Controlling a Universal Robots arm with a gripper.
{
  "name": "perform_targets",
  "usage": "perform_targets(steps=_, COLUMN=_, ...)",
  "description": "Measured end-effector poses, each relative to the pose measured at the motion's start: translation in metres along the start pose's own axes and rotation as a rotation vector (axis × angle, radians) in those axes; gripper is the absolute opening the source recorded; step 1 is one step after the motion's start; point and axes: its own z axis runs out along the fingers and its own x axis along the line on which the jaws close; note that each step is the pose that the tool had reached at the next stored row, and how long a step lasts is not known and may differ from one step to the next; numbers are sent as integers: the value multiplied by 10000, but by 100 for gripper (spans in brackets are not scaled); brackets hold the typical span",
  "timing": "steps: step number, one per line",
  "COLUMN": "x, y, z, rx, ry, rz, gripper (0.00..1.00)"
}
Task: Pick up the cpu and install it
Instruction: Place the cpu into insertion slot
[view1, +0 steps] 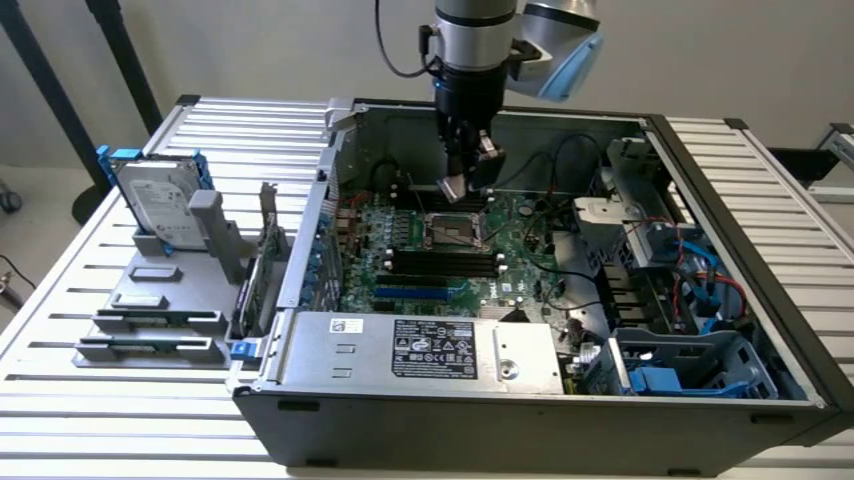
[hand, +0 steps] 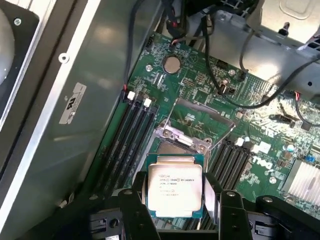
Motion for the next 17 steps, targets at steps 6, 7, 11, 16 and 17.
perform_targets(steps=6, x=0, y=-3, z=40, rx=-11, ry=-84, rz=1093, gripper=55)
perform_targets(steps=7, x=0, y=-4, z=47, rx=-14, ry=-97, rz=1272, gripper=55)
perform_targets(steps=11, x=-1, y=-5, z=74, rx=-22, ry=-153, rz=2000, gripper=55)
perform_targets(steps=16, x=-1, y=-8, z=108, rx=-33, ry=-221, rz=2897, gripper=55)
perform_targets(steps=17, x=-1, y=-9, z=115, rx=-34, ry=-237, rz=3092, gripper=55)
